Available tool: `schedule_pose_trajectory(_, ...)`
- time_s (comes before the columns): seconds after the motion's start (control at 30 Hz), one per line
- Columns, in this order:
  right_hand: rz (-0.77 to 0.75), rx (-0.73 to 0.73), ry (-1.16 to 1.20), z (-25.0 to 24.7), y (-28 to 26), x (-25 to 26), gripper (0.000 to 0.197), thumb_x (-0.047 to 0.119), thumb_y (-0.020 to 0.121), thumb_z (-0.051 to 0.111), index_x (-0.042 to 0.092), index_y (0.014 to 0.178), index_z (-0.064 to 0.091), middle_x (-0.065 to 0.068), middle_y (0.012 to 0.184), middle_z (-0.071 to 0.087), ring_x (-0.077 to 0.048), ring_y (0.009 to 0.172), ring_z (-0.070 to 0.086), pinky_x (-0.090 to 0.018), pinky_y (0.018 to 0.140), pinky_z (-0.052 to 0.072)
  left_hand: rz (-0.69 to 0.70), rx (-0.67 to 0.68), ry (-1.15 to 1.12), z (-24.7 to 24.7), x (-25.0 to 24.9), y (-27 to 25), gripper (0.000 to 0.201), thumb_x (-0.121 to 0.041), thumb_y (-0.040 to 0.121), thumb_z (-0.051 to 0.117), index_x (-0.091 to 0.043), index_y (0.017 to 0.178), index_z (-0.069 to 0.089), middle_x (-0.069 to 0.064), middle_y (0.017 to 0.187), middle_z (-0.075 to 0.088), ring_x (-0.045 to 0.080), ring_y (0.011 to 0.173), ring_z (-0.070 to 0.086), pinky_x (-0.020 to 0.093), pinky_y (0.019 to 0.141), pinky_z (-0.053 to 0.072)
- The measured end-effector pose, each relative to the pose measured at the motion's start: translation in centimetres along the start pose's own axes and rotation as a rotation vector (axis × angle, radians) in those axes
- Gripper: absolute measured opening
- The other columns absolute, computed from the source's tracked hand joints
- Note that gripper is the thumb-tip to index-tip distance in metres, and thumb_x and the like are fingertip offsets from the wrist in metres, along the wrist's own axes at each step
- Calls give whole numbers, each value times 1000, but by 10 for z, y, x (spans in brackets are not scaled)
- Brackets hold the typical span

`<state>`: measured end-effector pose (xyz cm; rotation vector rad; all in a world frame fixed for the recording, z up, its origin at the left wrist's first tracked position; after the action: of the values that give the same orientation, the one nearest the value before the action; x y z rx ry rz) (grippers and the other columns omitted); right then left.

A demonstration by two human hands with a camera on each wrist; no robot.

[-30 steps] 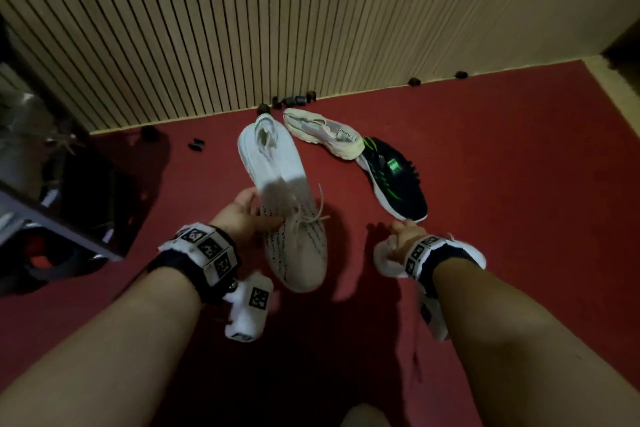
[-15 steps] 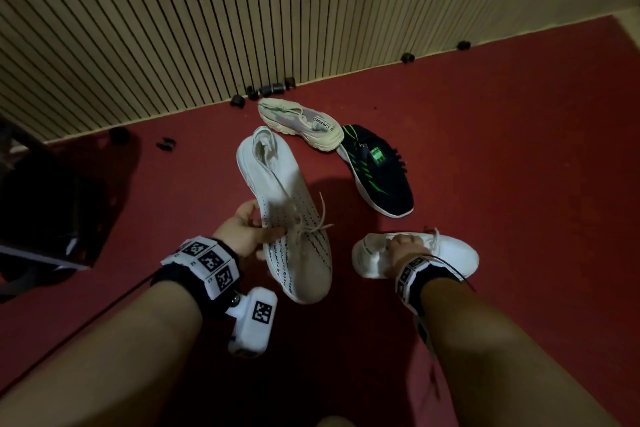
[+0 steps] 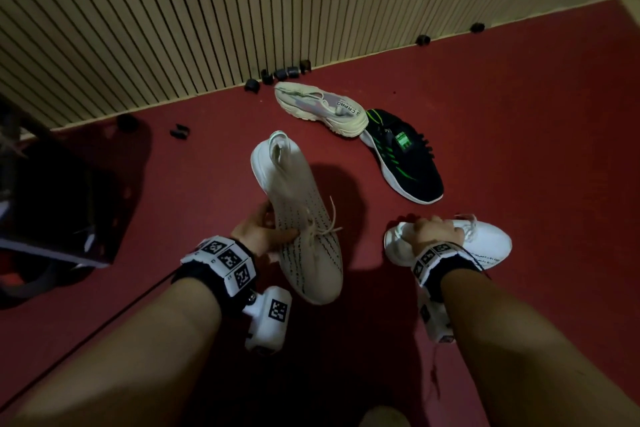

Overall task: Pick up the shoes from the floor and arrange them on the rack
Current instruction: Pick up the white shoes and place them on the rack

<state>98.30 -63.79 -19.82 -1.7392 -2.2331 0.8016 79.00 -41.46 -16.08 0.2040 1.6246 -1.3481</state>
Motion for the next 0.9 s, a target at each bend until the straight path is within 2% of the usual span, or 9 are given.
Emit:
schedule_pose_trajectory(0.17, 45, 53, 52, -7, -24, 38, 54, 50, 94, 35, 16, 136, 46, -12, 142, 42, -32, 133, 33, -45, 111, 25, 9, 28, -227, -8, 6, -4, 52, 19, 82, 51, -17, 120, 48, 7, 93, 65, 18, 71, 68, 26, 49, 55)
schedule_pose_trajectory(0.3, -184, 49, 57, -21, -50, 101, 47, 51, 91, 46, 22, 127, 56, -8, 133, 51, -32, 125, 42, -41, 105, 35, -49, 0, -224, -23, 10, -3, 58, 17, 81, 55, -19, 127, 46, 8, 103, 64, 25, 86, 63, 30, 54, 58)
schedule_pose_trajectory(0.37, -302, 5, 198, -27, -50, 127, 36, 48, 89, 52, 29, 117, 64, -2, 127, 57, -29, 121, 46, -39, 100, 39, -67, -27, -155, -35, 10, -4, 66, 13, 79, 60, -18, 134, 42, 11, 115, 63, 29, 97, 63, 37, 66, 59)
schedule_pose_trajectory(0.43, -335, -63, 332, -35, -44, 137, 29, 38, 85, 57, 34, 113, 63, 1, 128, 54, -26, 122, 43, -40, 102, 36, -56, -67, -95, -46, 9, -5, 76, 10, 76, 65, -17, 141, 36, 12, 127, 58, 31, 112, 58, 47, 90, 51)
schedule_pose_trajectory(0.5, -317, -93, 338, -37, -35, 129, 45, 30, 81, 62, 35, 125, 52, 1, 137, 43, -25, 130, 35, -43, 109, 27, -26, -109, -94, -54, 9, -6, 69, 12, 76, 65, -14, 135, 41, 11, 125, 58, 29, 113, 57, 46, 97, 46)
schedule_pose_trajectory(0.63, -313, 77, 92, -23, -12, 100, 76, 37, 84, 62, 30, 147, 19, 2, 158, 10, -28, 146, -1, -48, 116, 9, -19, -134, -173, -66, 14, -7, 52, 16, 76, 61, -16, 117, 56, 8, 97, 69, 25, 84, 68, 37, 73, 57)
schedule_pose_trajectory(0.7, -328, 129, -67, -14, -2, 92, 85, 40, 84, 63, 29, 150, 9, 3, 159, 2, -28, 146, -7, -51, 116, 5, -7, -146, -172, -67, 16, -6, 47, 15, 77, 62, -18, 109, 59, 4, 88, 71, 21, 75, 70, 34, 67, 59)
schedule_pose_trajectory(0.8, -337, 156, -253, -3, 7, 92, 87, 46, 85, 58, 27, 150, 4, 2, 159, 4, -28, 146, -6, -55, 115, 3, -15, -154, -183, -63, 17, -2, 49, 14, 76, 63, -20, 110, 60, 4, 87, 71, 23, 76, 70, 38, 71, 58)
schedule_pose_trajectory(0.9, -304, 108, -278, 5, 11, 93, 77, 49, 82, 58, 25, 145, 21, -3, 154, 23, -26, 144, 16, -52, 113, 12, -30, -141, -181, -57, 17, 3, 51, 14, 76, 63, -21, 112, 58, 6, 93, 70, 24, 83, 68, 35, 68, 58)
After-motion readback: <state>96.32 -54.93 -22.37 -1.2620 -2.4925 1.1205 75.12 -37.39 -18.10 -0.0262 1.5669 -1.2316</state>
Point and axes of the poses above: each hand's wrist, its own y-axis towards the middle knuckle, its own z-axis out of the palm, x = y × z, the point moved 3 cm from there along y, towards the middle knuckle
